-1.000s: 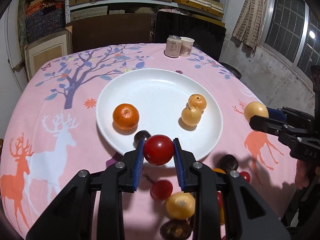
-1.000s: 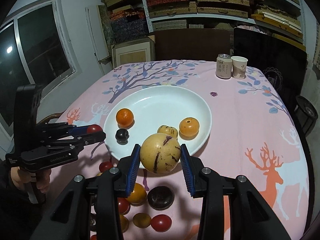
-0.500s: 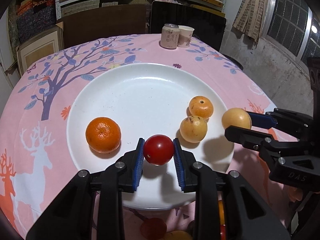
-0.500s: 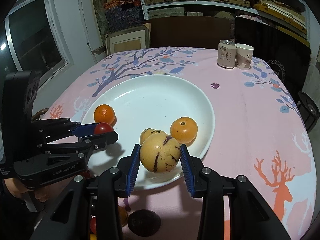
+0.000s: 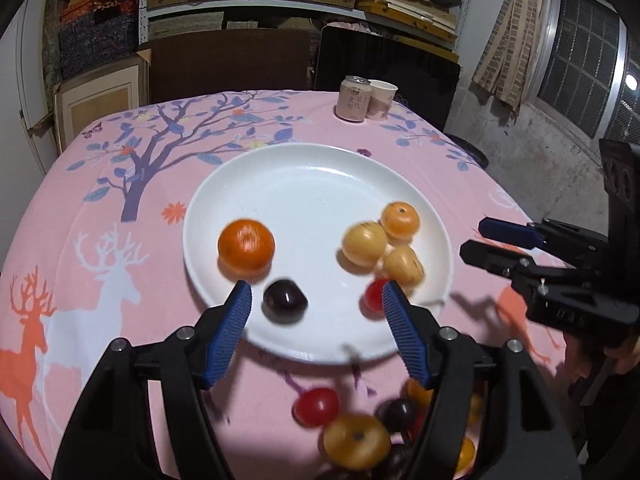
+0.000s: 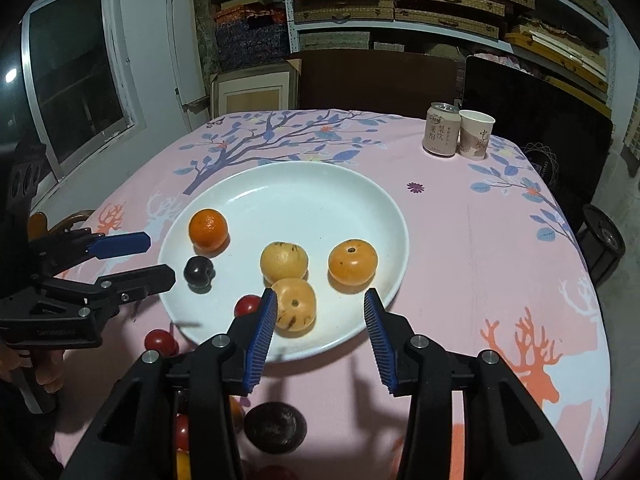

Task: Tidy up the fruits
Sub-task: 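Carry the tomato and striped fruit onto the plate and open both tools, then grasp a dark brown knobbly fruit with the left tool while the right tool grasps a mandarin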

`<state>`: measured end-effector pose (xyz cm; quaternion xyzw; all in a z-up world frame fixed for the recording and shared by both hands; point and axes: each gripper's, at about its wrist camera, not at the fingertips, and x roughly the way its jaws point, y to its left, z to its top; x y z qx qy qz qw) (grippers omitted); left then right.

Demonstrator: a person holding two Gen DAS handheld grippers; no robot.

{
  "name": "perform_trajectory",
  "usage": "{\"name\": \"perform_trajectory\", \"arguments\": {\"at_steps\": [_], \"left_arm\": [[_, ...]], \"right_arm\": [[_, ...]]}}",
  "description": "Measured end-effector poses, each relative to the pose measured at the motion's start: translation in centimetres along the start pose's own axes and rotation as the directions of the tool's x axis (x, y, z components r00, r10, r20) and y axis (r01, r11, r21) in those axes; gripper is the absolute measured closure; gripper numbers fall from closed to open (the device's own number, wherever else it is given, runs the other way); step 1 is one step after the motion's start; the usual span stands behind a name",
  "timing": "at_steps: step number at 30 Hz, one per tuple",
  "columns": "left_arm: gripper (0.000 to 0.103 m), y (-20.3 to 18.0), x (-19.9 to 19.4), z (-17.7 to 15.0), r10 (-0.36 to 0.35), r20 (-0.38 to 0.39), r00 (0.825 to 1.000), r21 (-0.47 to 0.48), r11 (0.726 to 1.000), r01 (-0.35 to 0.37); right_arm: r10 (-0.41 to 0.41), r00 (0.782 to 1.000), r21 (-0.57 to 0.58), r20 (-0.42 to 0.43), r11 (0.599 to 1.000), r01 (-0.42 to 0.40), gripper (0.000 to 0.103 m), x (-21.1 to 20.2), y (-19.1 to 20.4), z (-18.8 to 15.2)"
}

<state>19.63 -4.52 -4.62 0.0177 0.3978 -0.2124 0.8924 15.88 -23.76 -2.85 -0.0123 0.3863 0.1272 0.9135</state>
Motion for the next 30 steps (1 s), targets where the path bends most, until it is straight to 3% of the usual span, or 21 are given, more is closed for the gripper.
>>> {"name": "perform_trajectory", "arguments": {"at_steps": [4,11,13,19,23,25,30], "left_arm": [[0.034,-0.4,-2.7,-3.6,0.015,-0.010,1.000,0.063,0.998,-0.014],[0.034,-0.5,-4.8,-10.6,0.016,-0.087,0.996,0.098,0.995,-0.008],[0.034,-0.4,-4.8,-11.8,0.019,-0.092,0.996,0.093,0.996,-0.010],[0.034,0.0,-4.4,-13.1,0.029,-0.098,0.995,0.039,0.999,-0.025],[0.034,0.0,-4.6,-13.2,0.032,-0.101,0.994,0.025,0.999,-0.030],[0.034,-0.3,-4.7,-13.4,0.025,-0.104,0.994,0.031,0.999,-0.022],[0.034,-2.5,-5.5,-14.1,0.015,-0.098,0.995,0.106,0.994,-0.004]], "right_arm": [[0.051,0.999,-0.015,0.001,0.999,-0.051,0.056,-3.0,1.1,-3.0],[0.175,0.981,-0.101,-0.081,0.978,-0.183,0.054,-6.3,4.9,-10.7],[0.187,0.979,-0.110,-0.086,0.975,-0.195,0.045,-7.2,5.6,-12.3],[0.196,0.975,-0.108,-0.108,0.972,-0.208,0.045,-8.0,7.4,-14.6],[0.159,0.981,-0.110,-0.114,0.979,-0.172,0.045,-7.2,8.0,-15.1],[0.176,0.974,-0.082,-0.141,0.979,-0.188,0.056,-6.3,7.7,-15.3],[0.174,0.981,-0.022,-0.090,0.984,-0.177,0.057,-6.9,6.7,-15.4]]}}
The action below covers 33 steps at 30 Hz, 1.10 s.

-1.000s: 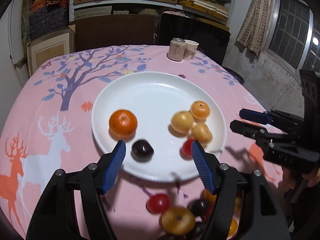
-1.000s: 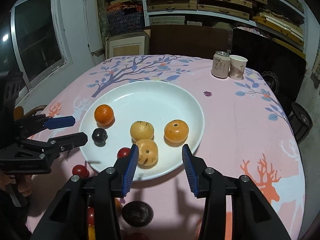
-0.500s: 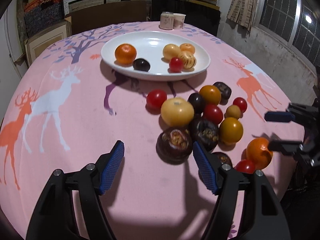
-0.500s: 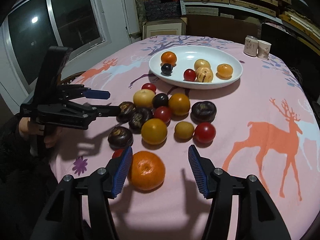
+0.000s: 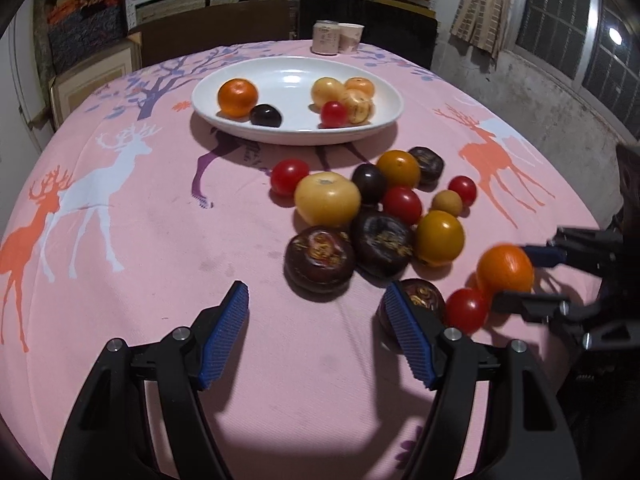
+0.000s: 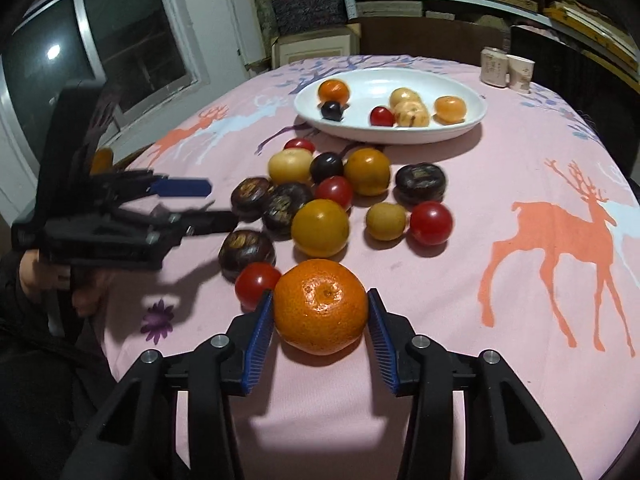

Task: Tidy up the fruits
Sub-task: 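Grasp a dark brown knobbly fruit with the left tool while the right tool grasps a mandarin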

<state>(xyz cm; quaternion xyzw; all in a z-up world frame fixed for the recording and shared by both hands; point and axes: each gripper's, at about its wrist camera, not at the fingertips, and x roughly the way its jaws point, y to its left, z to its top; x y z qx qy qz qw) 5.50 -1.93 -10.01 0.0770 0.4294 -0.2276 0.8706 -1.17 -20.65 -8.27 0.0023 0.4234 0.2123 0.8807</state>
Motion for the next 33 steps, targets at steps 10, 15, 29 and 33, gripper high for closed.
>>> {"name": "perform_trajectory", "arguments": {"at_steps": [10,15,29,33], "left_arm": [[0.034,-4.0,-0.5,-0.8,-0.054,-0.003,0.999,0.106,0.993,0.054],[0.043,-4.9,0.7,-0.8,0.002,0.005,1.000,0.107,0.994,-0.003],[0.059,-5.6,1.5,-1.4,-0.016,-0.003,1.000,0.127,0.992,0.017],[0.062,-5.3,1.4,-1.4,-0.018,0.002,1.000,0.113,0.993,0.017]], "right_arm": [[-0.012,0.999,0.085,0.038,0.996,0.009,0.057,-1.3,-2.3,-0.5],[-0.006,0.999,0.101,0.044,0.995,0.001,0.057,-1.6,-2.6,-0.8],[-0.005,0.998,0.101,0.057,0.995,-0.001,0.057,-2.2,-2.7,-1.0],[-0.009,0.999,0.103,0.053,0.995,0.003,0.057,-2.1,-2.7,-1.0]]}}
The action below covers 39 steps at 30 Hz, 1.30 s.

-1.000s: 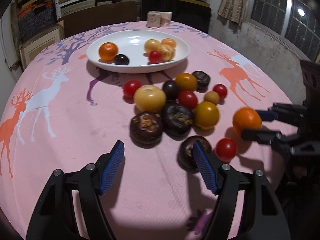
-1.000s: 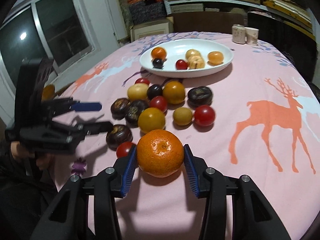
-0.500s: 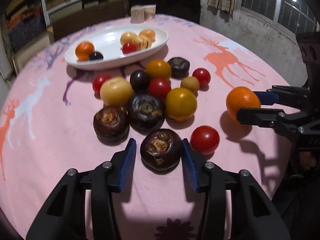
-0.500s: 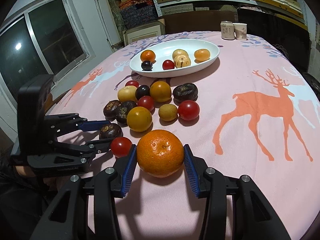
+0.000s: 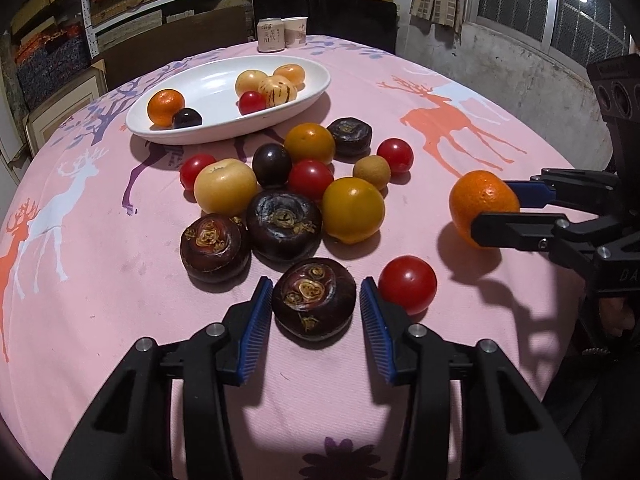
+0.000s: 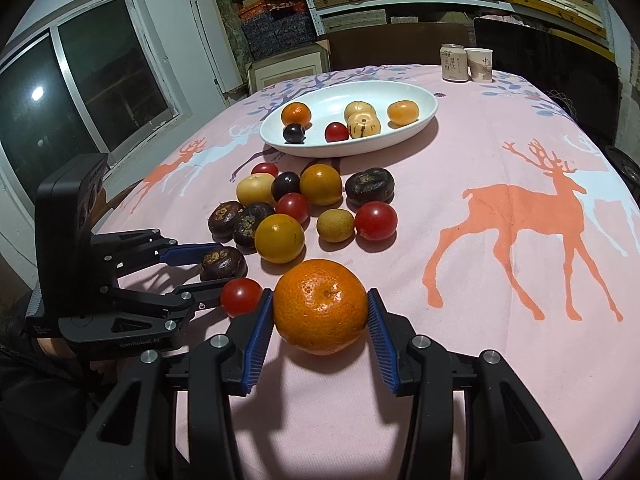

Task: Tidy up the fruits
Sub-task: 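Grasp a dark brown knobbly fruit with the left tool while the right tool grasps a mandarin, then carry the brown fruit and mandarin onto the plate and open both tools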

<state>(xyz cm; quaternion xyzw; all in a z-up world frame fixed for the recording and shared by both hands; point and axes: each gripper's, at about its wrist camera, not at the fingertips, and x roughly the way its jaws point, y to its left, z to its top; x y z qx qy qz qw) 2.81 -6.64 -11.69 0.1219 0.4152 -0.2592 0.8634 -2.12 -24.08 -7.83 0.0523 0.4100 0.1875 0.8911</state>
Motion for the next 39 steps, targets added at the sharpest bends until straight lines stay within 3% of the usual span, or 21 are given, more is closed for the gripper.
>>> {"name": "perform_trajectory", "arguments": {"at_steps": [4,9,14,19,21,23,25,28,34,39], "left_arm": [[0.064,1.1,-0.1,0.0,-0.027,0.004,1.000,-0.061,0.998,0.028],[0.060,0.1,0.2,0.1,0.023,-0.006,1.000,-0.011,1.000,-0.023],[0.028,-0.8,0.7,0.3,0.013,-0.031,0.999,0.031,0.999,-0.012],[0.020,-0.7,1.0,0.4,0.028,-0.044,0.999,0.015,1.000,-0.027],[0.024,-0.5,0.8,0.3,0.030,-0.034,0.999,-0.011,0.999,-0.030],[0.054,0.1,0.5,0.3,0.069,-0.010,0.998,-0.051,0.996,-0.069],[0.065,0.9,0.3,0.2,0.088,0.000,0.996,-0.098,0.991,-0.087],[0.065,2.0,-0.1,0.2,0.087,0.009,0.996,-0.150,0.985,-0.085],[0.065,2.5,-0.6,0.1,0.112,0.031,0.993,-0.163,0.981,-0.106],[0.065,3.6,-1.8,0.0,0.095,0.065,0.993,-0.199,0.977,-0.080]], "right_arm": [[-0.003,1.000,0.007,0.005,1.000,0.003,0.057,-0.2,-0.2,0.0],[-0.003,1.000,0.011,0.000,1.000,0.003,0.057,-0.1,-0.2,-0.1],[0.006,1.000,0.006,0.005,1.000,-0.006,0.057,-0.2,-0.1,-0.2],[0.005,1.000,0.018,0.000,1.000,-0.005,0.057,-0.2,-0.3,-0.2],[0.001,1.000,0.018,-0.001,1.000,-0.001,0.057,-0.3,-0.3,-0.2],[0.001,1.000,0.017,0.002,1.000,-0.001,0.057,-0.4,-0.3,-0.2],[0.000,1.000,0.014,0.002,1.000,0.000,0.057,-0.4,-0.2,-0.2],[-0.001,1.000,0.010,0.001,1.000,0.001,0.057,-0.3,-0.1,-0.1],[-0.004,1.000,0.015,0.003,1.000,0.004,0.057,-0.4,-0.2,0.1],[-0.010,1.000,0.018,0.005,1.000,0.010,0.057,-0.5,-0.2,0.2]]}}
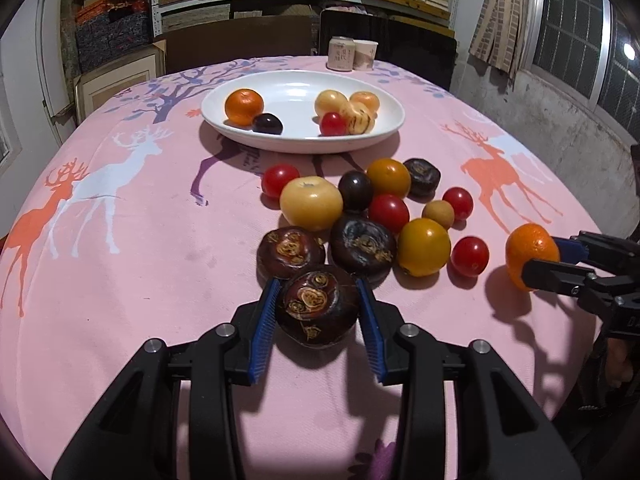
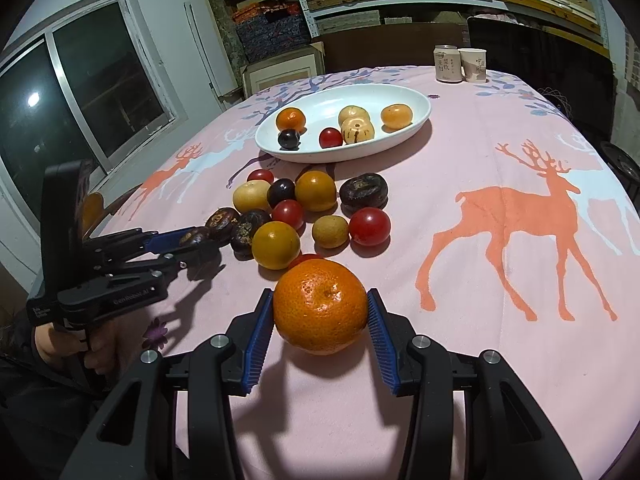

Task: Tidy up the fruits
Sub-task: 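Carry the brown fruit and mandarin onto the plate and open both tools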

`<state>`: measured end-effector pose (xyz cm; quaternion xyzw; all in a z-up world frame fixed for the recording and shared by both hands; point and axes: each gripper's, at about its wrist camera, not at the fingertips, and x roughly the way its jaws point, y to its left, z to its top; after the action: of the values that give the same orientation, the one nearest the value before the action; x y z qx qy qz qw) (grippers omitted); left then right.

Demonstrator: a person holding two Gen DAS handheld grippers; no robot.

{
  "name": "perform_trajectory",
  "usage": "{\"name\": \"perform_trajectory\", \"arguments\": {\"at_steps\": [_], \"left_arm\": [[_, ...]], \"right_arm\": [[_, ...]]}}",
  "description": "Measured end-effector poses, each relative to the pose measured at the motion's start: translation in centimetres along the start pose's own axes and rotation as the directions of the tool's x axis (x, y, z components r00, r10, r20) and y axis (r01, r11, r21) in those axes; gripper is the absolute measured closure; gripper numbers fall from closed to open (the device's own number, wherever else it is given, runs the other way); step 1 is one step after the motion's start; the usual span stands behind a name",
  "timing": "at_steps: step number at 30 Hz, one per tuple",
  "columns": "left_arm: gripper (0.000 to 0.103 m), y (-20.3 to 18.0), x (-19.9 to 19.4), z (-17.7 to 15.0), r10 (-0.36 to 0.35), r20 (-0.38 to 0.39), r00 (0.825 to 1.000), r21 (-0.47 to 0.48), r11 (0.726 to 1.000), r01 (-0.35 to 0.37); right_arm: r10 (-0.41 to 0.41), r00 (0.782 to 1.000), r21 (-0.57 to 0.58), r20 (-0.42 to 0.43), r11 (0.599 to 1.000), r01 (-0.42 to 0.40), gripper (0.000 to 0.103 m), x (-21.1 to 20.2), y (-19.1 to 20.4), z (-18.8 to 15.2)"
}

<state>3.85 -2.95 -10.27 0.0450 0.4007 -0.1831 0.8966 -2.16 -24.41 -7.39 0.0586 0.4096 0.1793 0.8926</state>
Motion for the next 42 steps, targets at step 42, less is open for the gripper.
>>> {"name": "perform_trajectory", "arguments": {"at_steps": [42], "left_arm": [[0.025,4.8,8.8,19.8,0.020,0.067,0.998,0.007,1.000,-0.020]], "right_arm": [[-0.031,0.996,0.011,0.088,0.999,0.031,0.047,9.9,-4.5,20.7]]}}
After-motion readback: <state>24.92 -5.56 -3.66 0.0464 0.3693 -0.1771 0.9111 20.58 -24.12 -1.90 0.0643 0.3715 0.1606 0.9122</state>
